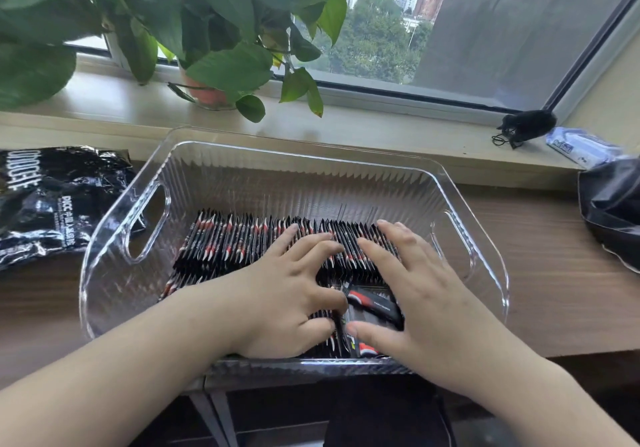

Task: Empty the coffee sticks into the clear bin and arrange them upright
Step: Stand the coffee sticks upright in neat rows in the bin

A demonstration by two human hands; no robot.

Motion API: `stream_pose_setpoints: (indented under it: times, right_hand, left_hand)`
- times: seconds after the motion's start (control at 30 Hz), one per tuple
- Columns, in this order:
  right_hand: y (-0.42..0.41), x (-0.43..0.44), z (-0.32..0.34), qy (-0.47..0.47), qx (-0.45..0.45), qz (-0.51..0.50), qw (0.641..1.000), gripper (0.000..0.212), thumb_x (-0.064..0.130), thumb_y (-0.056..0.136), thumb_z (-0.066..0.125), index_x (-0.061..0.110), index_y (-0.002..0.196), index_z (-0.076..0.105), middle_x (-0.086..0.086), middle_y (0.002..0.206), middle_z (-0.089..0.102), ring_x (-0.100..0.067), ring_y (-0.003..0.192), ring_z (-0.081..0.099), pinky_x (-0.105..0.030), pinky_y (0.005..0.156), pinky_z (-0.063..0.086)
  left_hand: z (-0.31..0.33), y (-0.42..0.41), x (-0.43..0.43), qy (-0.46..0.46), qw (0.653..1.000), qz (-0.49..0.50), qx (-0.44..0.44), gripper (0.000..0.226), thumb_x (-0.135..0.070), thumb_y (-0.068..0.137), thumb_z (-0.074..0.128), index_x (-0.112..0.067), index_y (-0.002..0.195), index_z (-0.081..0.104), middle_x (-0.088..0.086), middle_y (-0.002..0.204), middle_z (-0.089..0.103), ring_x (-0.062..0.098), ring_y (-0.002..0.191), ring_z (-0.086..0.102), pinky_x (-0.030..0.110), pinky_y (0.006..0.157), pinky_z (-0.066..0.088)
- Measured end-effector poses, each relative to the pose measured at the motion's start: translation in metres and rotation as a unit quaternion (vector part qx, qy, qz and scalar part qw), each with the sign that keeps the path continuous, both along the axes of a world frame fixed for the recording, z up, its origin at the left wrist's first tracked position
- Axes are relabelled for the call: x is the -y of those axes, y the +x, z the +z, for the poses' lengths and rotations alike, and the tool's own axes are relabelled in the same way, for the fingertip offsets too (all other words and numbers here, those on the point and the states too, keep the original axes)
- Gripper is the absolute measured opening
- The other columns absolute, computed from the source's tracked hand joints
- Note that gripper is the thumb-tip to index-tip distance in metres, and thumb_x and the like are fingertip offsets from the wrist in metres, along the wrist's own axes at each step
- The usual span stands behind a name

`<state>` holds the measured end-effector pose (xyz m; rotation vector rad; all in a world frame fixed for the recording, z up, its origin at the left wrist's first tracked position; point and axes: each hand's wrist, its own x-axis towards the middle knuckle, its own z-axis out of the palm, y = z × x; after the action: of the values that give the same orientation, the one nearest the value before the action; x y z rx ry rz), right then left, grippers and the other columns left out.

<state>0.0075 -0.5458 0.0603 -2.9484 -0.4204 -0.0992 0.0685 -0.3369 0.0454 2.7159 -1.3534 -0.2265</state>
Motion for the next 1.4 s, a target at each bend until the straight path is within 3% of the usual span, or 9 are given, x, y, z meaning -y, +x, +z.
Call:
stream_pose_setpoints:
  times: [0.2,0.4,0.5,0.77,0.93,1.03,1.13,1.27,1.4]
  right_hand:
    - [0.002,0.001,-0.001,0.023,-0.010,-0.013,1.000,0.096,0.078,0.074,0.047,0.033,0.156,0.023,0.011,0.162,0.014,-0.005,0.151,0.010,-0.020,0.120,0.013]
    - [0.009,0.013,0.021,0.008,-0.071,0.032,0.997,0.083,0.057,0.079,0.072,0.037,0.150,0.036,0.022,0.152,0.024,0.006,0.138,0.028,-0.006,0.110,0.022]
    - [0.025,0.018,0.032,-0.003,-0.089,0.086,0.992,0.087,0.055,0.072,0.081,0.039,0.147,0.042,0.024,0.150,0.030,0.010,0.133,0.031,0.002,0.105,0.020]
    - [0.058,0.029,0.050,0.017,-0.020,0.080,0.996,0.087,0.052,0.064,0.086,0.029,0.141,0.053,0.016,0.138,0.050,-0.001,0.124,0.049,-0.020,0.108,0.038]
    - [0.049,0.020,0.039,-0.123,-0.099,0.033,0.987,0.067,0.059,0.077,0.075,0.031,0.133,0.052,0.015,0.128,0.045,-0.009,0.119,0.050,-0.032,0.098,0.047]
    - [0.047,0.012,0.034,-0.163,-0.135,0.004,0.977,0.058,0.064,0.076,0.073,0.027,0.118,0.057,0.012,0.112,0.047,-0.013,0.110,0.052,-0.036,0.085,0.051]
    - [0.051,0.009,0.028,-0.193,-0.146,-0.001,0.970,0.058,0.064,0.074,0.074,0.025,0.113,0.060,0.009,0.109,0.054,-0.016,0.108,0.053,-0.036,0.081,0.052]
    - [0.060,0.009,0.016,-0.218,-0.151,0.020,0.964,0.056,0.061,0.073,0.076,0.022,0.112,0.065,0.006,0.106,0.062,-0.020,0.106,0.055,-0.039,0.085,0.053]
    - [0.067,0.005,0.009,-0.213,-0.153,0.034,0.964,0.057,0.055,0.070,0.080,0.021,0.113,0.065,0.004,0.108,0.057,-0.021,0.104,0.056,-0.037,0.084,0.052]
  left_hand:
    - [-0.002,0.002,0.013,-0.016,1.000,-0.019,-0.002,0.036,-0.047,0.099,0.031,-0.040,0.122,0.058,0.002,0.163,-0.003,0.012,0.147,-0.025,0.051,0.118,-0.017]
    - [-0.008,0.002,0.003,-0.020,1.000,0.011,0.001,0.034,-0.050,0.099,0.029,-0.048,0.124,0.052,-0.003,0.158,0.000,0.010,0.144,-0.025,0.046,0.118,-0.020]
    - [-0.016,0.007,0.003,-0.031,0.999,0.032,0.015,0.049,-0.063,0.091,0.014,-0.051,0.118,0.053,-0.003,0.157,0.007,0.015,0.147,-0.020,0.049,0.119,-0.016]
    - [-0.018,0.018,0.013,-0.023,0.995,0.086,0.036,0.075,-0.068,0.076,-0.001,-0.050,0.122,0.055,0.002,0.157,0.013,0.020,0.149,-0.008,0.053,0.121,-0.009]
    - [-0.031,0.024,0.011,-0.064,0.990,0.082,0.095,0.036,-0.057,0.087,0.035,-0.045,0.093,0.069,0.008,0.135,0.051,0.029,0.137,0.038,0.062,0.112,0.027]
    - [-0.038,0.026,0.012,-0.077,0.987,0.079,0.118,0.029,-0.052,0.085,0.042,-0.044,0.087,0.069,0.008,0.128,0.055,0.028,0.131,0.041,0.062,0.107,0.035]
    - [-0.036,0.025,0.011,-0.069,0.989,0.067,0.109,0.031,-0.050,0.083,0.040,-0.045,0.089,0.070,0.009,0.132,0.054,0.028,0.134,0.036,0.062,0.110,0.030]
    - [-0.025,0.023,0.012,-0.042,0.994,0.087,0.051,0.065,-0.055,0.077,0.010,-0.048,0.118,0.060,0.004,0.155,0.021,0.024,0.150,0.003,0.054,0.121,-0.005]
    - [-0.019,0.021,0.011,-0.046,0.994,0.088,0.039,0.064,-0.053,0.077,0.011,-0.048,0.116,0.061,0.006,0.156,0.022,0.025,0.150,0.004,0.055,0.121,-0.005]
